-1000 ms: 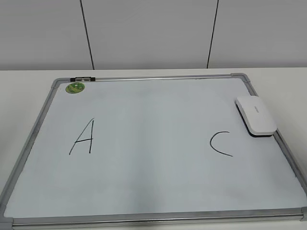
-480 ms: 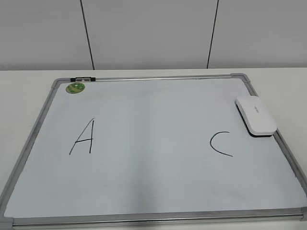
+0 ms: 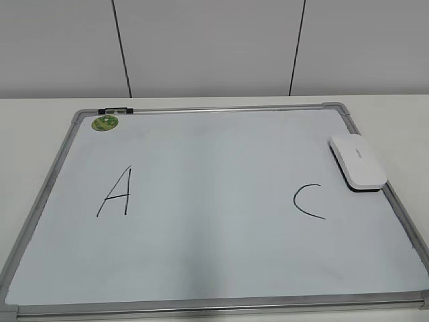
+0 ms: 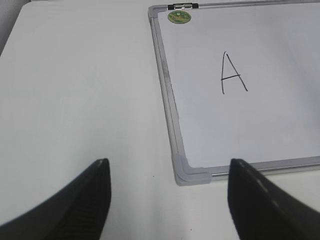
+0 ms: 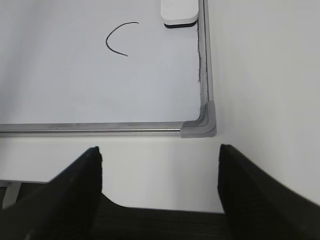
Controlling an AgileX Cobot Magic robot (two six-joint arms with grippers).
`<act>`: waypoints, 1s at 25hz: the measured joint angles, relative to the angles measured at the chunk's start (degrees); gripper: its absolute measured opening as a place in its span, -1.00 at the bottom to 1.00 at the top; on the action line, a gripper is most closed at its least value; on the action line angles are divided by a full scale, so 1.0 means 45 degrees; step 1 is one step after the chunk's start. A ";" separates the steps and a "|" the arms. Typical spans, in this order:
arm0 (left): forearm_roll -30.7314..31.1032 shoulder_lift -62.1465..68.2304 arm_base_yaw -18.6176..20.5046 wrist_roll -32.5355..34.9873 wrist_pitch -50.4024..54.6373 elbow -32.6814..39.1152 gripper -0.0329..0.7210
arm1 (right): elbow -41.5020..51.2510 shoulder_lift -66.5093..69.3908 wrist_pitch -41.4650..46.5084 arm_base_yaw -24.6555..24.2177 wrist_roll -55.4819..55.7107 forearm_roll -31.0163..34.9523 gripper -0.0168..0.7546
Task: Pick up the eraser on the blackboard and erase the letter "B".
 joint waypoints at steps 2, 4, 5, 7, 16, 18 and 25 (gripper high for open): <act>0.0000 0.0000 0.0000 0.0000 0.0000 0.0000 0.48 | 0.0000 0.0000 0.0010 0.0000 -0.0242 0.0000 0.43; 0.0000 0.0000 0.0000 0.0000 0.0000 0.0000 0.47 | 0.0030 0.0000 0.0031 0.0000 -0.0476 -0.0008 0.43; 0.0000 0.0000 0.0000 0.0030 0.0000 0.0000 0.46 | 0.0030 0.0000 0.0031 0.0000 -0.0521 -0.0030 0.43; 0.0000 0.0000 0.0000 0.0060 0.0000 0.0000 0.45 | 0.0030 0.0000 0.0059 0.0000 -0.0631 -0.0030 0.43; 0.0000 0.0000 0.0000 0.0160 0.0000 0.0000 0.40 | 0.0030 0.0000 0.0059 0.0000 -0.0880 -0.0030 0.43; 0.0000 0.0000 0.0000 0.0180 0.0000 0.0000 0.40 | 0.0030 0.0000 0.0059 0.0000 -0.0965 -0.0030 0.43; 0.0000 0.0000 0.0000 0.0180 0.0000 0.0000 0.40 | 0.0030 0.0000 0.0275 0.0000 -0.1152 -0.0005 0.43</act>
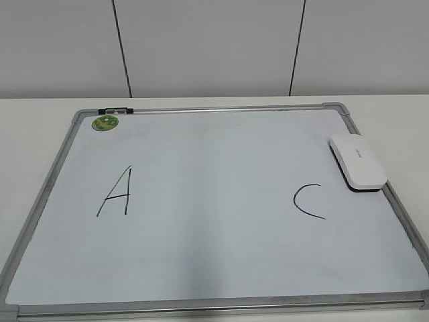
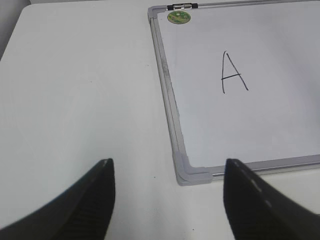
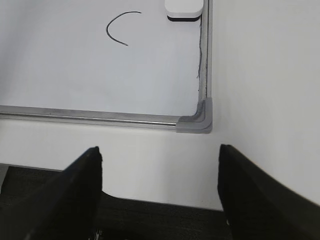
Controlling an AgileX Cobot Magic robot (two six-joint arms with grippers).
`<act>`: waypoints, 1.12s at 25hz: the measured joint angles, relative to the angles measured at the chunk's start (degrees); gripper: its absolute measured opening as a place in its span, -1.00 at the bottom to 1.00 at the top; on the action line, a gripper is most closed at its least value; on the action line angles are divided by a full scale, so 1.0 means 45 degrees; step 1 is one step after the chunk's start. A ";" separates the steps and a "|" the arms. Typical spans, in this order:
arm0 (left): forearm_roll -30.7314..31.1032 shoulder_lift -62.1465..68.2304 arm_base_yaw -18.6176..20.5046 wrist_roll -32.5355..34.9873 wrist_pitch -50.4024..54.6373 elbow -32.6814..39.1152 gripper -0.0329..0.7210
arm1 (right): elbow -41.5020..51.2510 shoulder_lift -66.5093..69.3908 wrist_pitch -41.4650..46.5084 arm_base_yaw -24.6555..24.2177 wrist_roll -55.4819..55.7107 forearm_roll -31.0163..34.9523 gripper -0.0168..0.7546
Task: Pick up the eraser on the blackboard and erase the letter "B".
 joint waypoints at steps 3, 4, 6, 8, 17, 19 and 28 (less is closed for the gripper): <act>0.0000 0.0000 0.0000 0.0000 0.0000 0.0000 0.39 | 0.0000 0.0000 0.0017 0.0000 -0.0020 0.0000 0.43; 0.0000 0.0000 0.0000 0.0000 0.0000 0.0000 0.38 | 0.0000 0.0000 0.0017 0.0000 -0.0020 0.0000 0.43; 0.0000 0.0000 0.0000 0.0000 0.0000 0.0000 0.36 | 0.0000 0.0000 0.0017 0.0000 -0.0020 0.0000 0.43; 0.0000 0.0000 0.0000 0.0000 0.0000 0.0000 0.35 | 0.0000 0.0000 0.0017 0.0000 -0.0020 0.0000 0.43; 0.0000 0.0000 0.0376 0.0008 0.0000 0.0000 0.34 | 0.0030 -0.0743 0.0017 -0.0402 -0.0020 0.0000 0.43; 0.0000 0.0000 0.0577 0.0008 0.0000 0.0000 0.34 | 0.0030 -0.1068 0.0017 -0.0833 -0.0020 0.0000 0.43; -0.0016 -0.0052 0.0865 0.0008 0.0000 0.0000 0.34 | 0.0030 -0.2244 0.0017 -0.1368 -0.0028 0.0000 0.43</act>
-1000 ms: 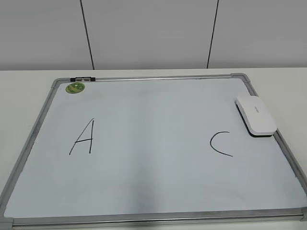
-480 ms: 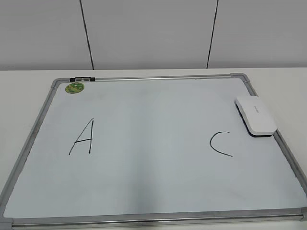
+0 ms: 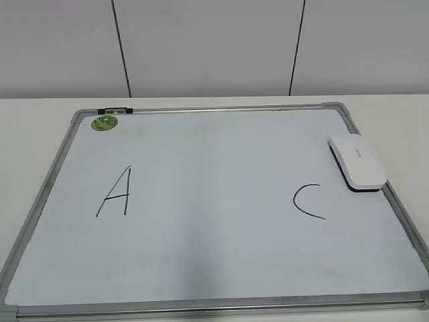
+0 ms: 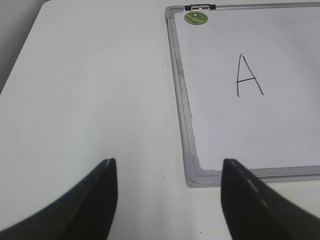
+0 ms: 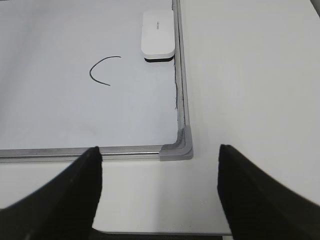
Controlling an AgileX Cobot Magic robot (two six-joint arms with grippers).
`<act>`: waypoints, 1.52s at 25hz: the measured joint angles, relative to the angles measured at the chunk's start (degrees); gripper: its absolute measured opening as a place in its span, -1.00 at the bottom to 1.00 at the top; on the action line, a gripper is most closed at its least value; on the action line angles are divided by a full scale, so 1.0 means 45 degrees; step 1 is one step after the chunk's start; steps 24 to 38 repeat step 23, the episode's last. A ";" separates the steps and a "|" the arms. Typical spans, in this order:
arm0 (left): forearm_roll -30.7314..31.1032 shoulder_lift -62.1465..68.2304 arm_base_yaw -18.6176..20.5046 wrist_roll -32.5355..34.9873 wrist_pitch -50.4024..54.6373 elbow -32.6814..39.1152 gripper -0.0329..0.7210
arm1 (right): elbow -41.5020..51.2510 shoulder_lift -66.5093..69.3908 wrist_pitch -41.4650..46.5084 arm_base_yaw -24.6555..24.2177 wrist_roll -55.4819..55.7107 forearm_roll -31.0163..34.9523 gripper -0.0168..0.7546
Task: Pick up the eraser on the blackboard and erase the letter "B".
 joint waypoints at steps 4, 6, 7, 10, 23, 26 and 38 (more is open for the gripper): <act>0.0000 0.0000 0.0088 0.0000 -0.0020 0.0000 0.34 | 0.0000 -0.0024 0.0014 0.0000 0.0000 0.0000 0.43; 0.0000 0.0000 0.0115 0.0000 -0.0020 0.0000 0.34 | 0.0000 -0.0024 0.0014 0.0000 0.0000 0.0000 0.43; 0.0000 0.0000 0.0115 0.0000 -0.0020 0.0000 0.34 | 0.0000 -0.0024 0.0014 0.0000 0.0000 0.0000 0.43; 0.0000 0.0000 0.0115 0.0000 -0.0020 0.0000 0.34 | 0.0000 -0.0024 0.0014 0.0000 0.0000 0.0000 0.43; 0.0000 0.0000 0.0115 0.0000 -0.0020 0.0000 0.34 | 0.0000 -0.0032 0.0014 0.0000 -0.0022 0.0000 0.43; 0.0000 0.0000 0.0115 0.0000 -0.0020 0.0000 0.34 | 0.0000 -0.0032 0.0014 0.0000 -0.0022 0.0000 0.43; 0.0000 0.0000 0.0115 0.0000 -0.0020 0.0000 0.34 | 0.0000 -0.0032 0.0014 0.0000 -0.0022 0.0000 0.43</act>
